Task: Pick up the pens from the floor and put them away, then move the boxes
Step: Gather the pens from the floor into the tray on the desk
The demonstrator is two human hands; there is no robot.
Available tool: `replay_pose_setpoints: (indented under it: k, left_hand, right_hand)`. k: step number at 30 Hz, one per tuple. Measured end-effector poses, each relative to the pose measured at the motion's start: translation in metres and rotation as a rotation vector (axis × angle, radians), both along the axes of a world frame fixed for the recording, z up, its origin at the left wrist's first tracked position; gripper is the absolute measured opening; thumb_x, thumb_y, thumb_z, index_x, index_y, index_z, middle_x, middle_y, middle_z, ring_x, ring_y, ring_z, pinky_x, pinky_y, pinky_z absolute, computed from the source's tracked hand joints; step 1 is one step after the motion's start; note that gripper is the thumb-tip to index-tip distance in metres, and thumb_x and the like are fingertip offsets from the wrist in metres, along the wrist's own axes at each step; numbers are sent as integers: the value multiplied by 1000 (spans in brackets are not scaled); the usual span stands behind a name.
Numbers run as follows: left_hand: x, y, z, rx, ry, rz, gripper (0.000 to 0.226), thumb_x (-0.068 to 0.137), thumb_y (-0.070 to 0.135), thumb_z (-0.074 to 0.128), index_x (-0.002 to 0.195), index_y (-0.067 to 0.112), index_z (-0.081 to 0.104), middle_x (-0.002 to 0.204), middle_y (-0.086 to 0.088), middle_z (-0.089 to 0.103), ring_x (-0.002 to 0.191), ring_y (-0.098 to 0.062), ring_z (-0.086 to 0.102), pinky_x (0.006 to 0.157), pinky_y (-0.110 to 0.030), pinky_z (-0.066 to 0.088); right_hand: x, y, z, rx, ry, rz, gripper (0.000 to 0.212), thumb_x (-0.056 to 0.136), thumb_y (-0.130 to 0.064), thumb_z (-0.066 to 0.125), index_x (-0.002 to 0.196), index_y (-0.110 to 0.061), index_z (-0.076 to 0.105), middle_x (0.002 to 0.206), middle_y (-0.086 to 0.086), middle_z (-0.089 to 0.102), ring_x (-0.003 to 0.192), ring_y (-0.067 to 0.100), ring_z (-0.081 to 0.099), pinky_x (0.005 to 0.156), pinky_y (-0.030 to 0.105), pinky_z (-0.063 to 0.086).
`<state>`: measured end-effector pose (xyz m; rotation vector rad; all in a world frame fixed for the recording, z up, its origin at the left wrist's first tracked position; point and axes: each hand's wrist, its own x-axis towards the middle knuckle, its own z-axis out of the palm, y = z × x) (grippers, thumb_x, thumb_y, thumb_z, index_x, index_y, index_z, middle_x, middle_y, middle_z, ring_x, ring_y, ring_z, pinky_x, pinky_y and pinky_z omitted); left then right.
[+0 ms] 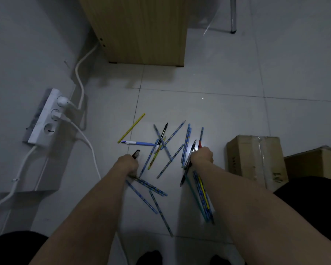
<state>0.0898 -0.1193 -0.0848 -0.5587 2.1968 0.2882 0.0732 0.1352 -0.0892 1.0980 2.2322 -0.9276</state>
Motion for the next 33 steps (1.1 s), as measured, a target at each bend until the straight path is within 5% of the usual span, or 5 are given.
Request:
replay_pose_setpoints:
  k: [15,29,33]
  left_hand:
    - [-22,51,-19,361,460,233,26,104,34,40,103,10,51,93,-17,59,79,-29,55,65,-34,40]
    - [-36,65,-31,363,448,236,22,104,28,40,98,11,52,83,-9,58,67,-18,52,52,-30,34]
    - [-41,63,-30,340,451,218,19,104,23,42,97,7,51,76,-6,54,69,-20,54,52,-30,33]
  right_hand:
    - [6,-3,-18,-64,-13,82,25,87,-21,72,98,-4,59,88,9,57,75,25,59,64,29,46]
    - [14,-3,-23,-128,-68,107,30,84,-23,77,98,-7,56,95,9,58,80,24,57,67,27,46]
    - [11,2,-16,-151,-92,153,30,93,-24,63,111,-1,57,95,9,54,86,26,58,62,27,45]
